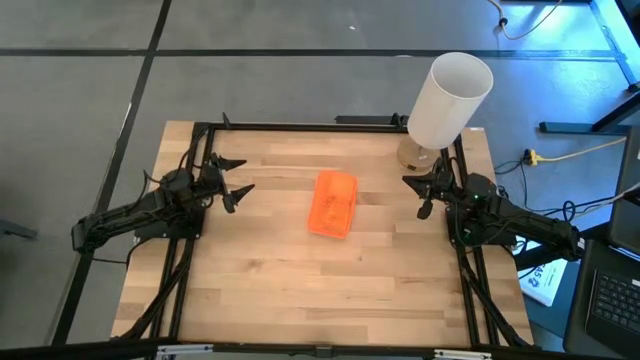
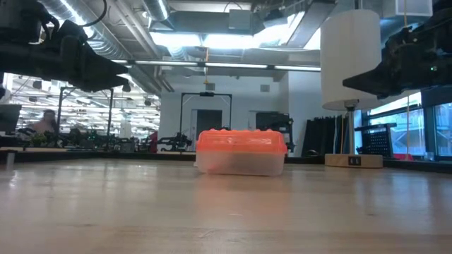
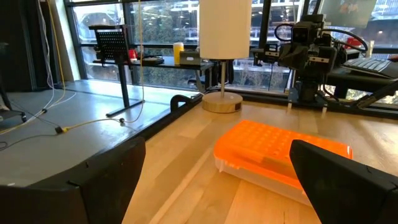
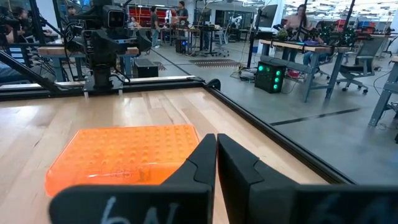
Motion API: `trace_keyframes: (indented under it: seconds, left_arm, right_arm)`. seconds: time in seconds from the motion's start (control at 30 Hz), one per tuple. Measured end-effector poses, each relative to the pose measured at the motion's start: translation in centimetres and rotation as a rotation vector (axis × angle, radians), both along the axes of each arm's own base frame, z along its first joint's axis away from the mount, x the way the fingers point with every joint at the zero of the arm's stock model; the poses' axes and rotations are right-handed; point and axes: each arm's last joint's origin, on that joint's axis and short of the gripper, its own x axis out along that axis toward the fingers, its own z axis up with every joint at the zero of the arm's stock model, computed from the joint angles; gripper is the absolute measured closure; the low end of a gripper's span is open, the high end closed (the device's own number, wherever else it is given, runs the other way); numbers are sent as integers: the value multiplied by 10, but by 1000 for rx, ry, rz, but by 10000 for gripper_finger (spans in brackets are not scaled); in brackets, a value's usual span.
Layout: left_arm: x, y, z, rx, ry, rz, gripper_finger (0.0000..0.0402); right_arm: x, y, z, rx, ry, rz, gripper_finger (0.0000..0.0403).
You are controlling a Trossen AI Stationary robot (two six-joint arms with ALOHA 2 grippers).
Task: Pack school essentials
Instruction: Return to Home Position
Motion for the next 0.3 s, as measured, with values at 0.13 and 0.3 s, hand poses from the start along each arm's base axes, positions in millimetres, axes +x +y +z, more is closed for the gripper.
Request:
trace_keyframes:
  seconds: [0.13,0.3]
  left_arm:
    - [0,0,0,0,0,0,8]
    - [0,0,0,0,0,0,8]
  right_arm:
    - [0,0,0,1,0,0,385]
    - [0,0,0,1,0,0,385]
